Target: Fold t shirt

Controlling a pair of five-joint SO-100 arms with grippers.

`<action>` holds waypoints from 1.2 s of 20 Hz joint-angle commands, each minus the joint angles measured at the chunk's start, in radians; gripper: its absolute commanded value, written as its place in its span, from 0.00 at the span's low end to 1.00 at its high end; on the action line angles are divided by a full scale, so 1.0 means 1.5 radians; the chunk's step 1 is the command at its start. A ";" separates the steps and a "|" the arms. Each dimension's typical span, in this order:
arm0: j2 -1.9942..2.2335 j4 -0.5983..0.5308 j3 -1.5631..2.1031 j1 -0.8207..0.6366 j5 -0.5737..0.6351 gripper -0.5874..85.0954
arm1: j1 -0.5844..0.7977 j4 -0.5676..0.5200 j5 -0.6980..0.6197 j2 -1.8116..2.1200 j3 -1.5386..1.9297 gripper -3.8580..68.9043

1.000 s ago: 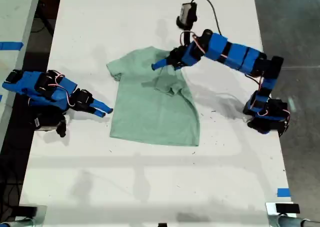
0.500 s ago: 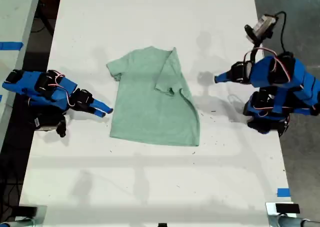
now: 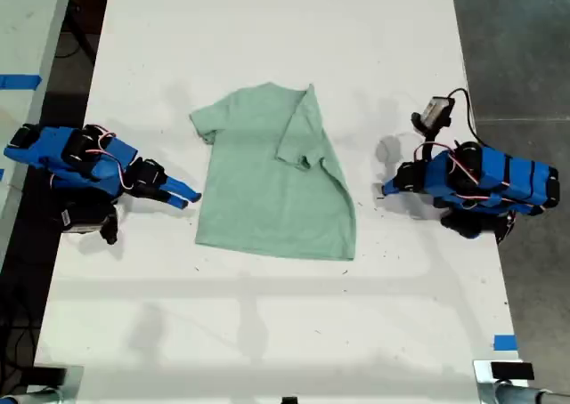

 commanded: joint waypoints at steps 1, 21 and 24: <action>0.005 0.001 0.000 -0.001 0.004 0.25 | -0.011 -0.008 0.008 0.004 0.018 0.02; 0.005 0.001 0.000 -0.001 0.004 0.25 | -0.013 -0.013 0.002 0.004 0.024 0.02; 0.005 0.001 0.000 -0.001 0.004 0.25 | -0.015 -0.013 0.004 0.004 0.024 0.02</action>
